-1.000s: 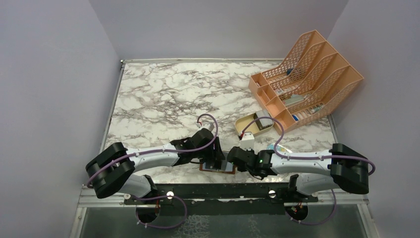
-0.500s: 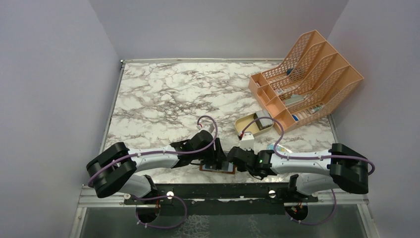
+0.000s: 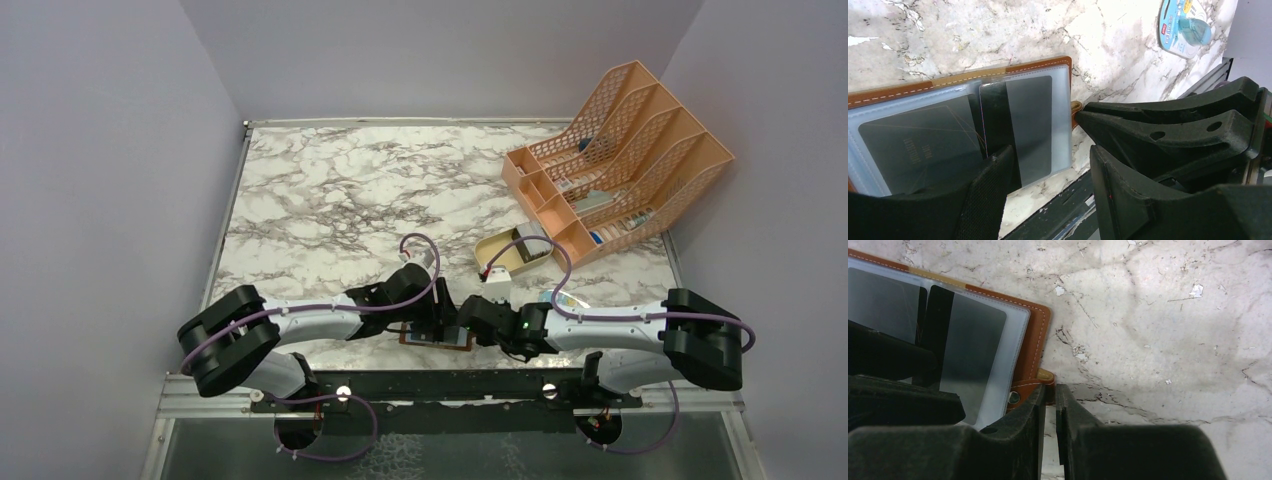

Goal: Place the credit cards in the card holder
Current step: Insert the credit card into the card holder.

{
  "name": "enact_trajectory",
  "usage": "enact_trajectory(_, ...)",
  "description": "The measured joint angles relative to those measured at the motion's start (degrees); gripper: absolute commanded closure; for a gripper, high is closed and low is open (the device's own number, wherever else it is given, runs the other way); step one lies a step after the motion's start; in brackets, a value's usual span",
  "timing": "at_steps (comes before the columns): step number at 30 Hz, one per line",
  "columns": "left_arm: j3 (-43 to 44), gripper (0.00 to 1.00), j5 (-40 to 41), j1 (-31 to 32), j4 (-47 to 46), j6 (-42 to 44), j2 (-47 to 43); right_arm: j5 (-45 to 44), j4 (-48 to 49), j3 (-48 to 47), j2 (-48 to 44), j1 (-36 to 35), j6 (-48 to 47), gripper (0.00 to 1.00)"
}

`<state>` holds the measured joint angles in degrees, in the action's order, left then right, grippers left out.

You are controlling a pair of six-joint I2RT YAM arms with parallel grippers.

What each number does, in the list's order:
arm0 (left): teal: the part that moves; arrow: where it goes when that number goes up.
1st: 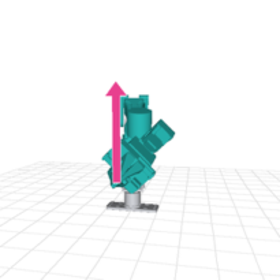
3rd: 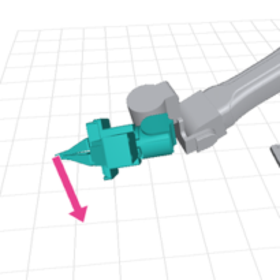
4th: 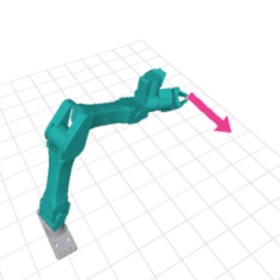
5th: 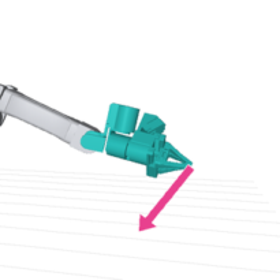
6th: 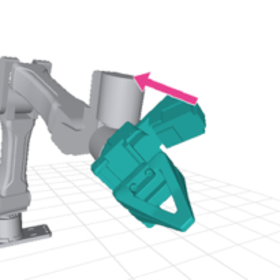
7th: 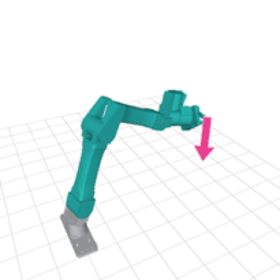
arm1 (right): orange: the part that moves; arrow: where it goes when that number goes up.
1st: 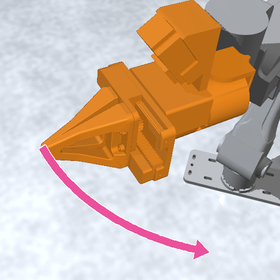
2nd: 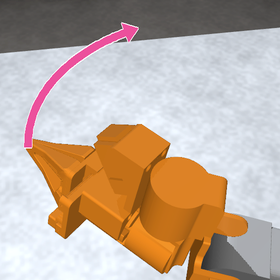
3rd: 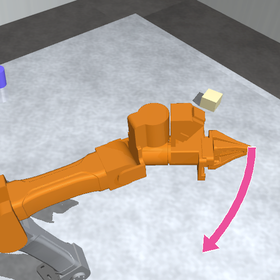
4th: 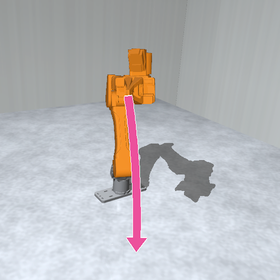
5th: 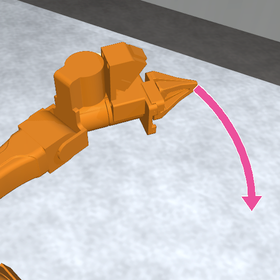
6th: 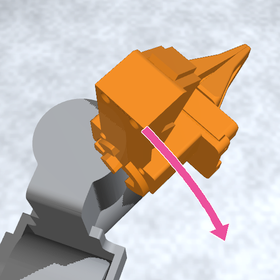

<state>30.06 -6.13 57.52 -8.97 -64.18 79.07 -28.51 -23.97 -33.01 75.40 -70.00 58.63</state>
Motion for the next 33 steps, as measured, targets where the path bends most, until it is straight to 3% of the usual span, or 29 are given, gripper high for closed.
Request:
enact_trajectory(16, 2.5, 0.39, 4.5, 0.3, 10.4, 4.4, -4.3, 1.4, -3.4, -0.6, -3.4, 0.0, 0.0, 0.84)
enact_trajectory(23, 2.5, 0.39, 4.5, 0.3, 9.2, 4.8, -3.0, 3.5, -3.3, -1.6, -10.4, 0.0, -0.4, 0.84)
enact_trajectory(33, 2.3, 0.39, 4.5, 0.3, 8.2, 4.8, -2.1, 6.0, 3.3, 0.1, -6.4, 0.0, -0.9, 0.85)
